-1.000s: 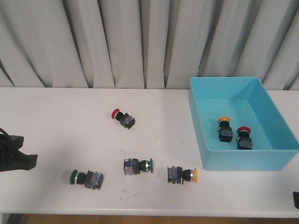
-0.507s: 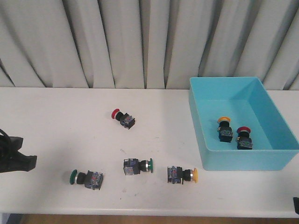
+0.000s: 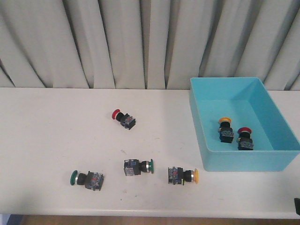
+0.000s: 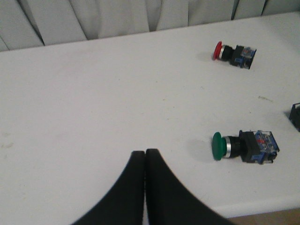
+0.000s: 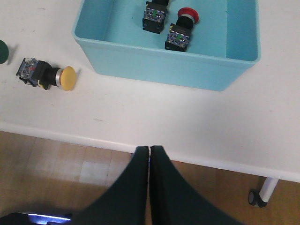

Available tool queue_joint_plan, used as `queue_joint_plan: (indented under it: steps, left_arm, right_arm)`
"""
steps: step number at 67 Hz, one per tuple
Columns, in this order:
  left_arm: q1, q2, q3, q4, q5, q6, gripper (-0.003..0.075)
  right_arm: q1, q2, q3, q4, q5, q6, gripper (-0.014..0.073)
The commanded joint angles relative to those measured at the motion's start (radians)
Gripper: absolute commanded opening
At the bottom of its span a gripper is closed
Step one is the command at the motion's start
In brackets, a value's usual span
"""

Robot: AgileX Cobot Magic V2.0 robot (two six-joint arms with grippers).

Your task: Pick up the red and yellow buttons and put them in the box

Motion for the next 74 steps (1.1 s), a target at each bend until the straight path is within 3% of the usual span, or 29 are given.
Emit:
queue_joint_plan:
  steps: [1, 11, 22, 33, 74]
  left_arm:
    - [0.002, -0.09, 0.044, 0.003, -0.156, -0.012, -0.0007]
    - [0.009, -0.183, 0.125, -0.001, -0.249, -0.001, -0.0007]
    - [0.059, -0.277, 0.177, -0.129, -0.25, 0.097, -0.0007]
    - [0.068, -0.404, 0.193, -0.138, -0.208, 0.126, -0.0007]
    - [0.045, -0.393, 0.186, -0.121, -0.189, 0.119, -0.0007]
  right_arm:
    - [-0.001, -0.001, -0.025, -0.004, -0.046, -0.001, -0.0008]
    - [-0.001, -0.001, -0.025, -0.004, -0.046, -0.001, -0.0008]
    - [-0.001, -0.001, -0.025, -0.004, -0.046, -0.001, -0.0008]
    - [-0.001, -0.001, -0.025, -0.004, -0.046, -0.001, -0.0008]
    - [-0.001, -0.001, -0.025, -0.004, -0.026, -0.001, -0.0008]
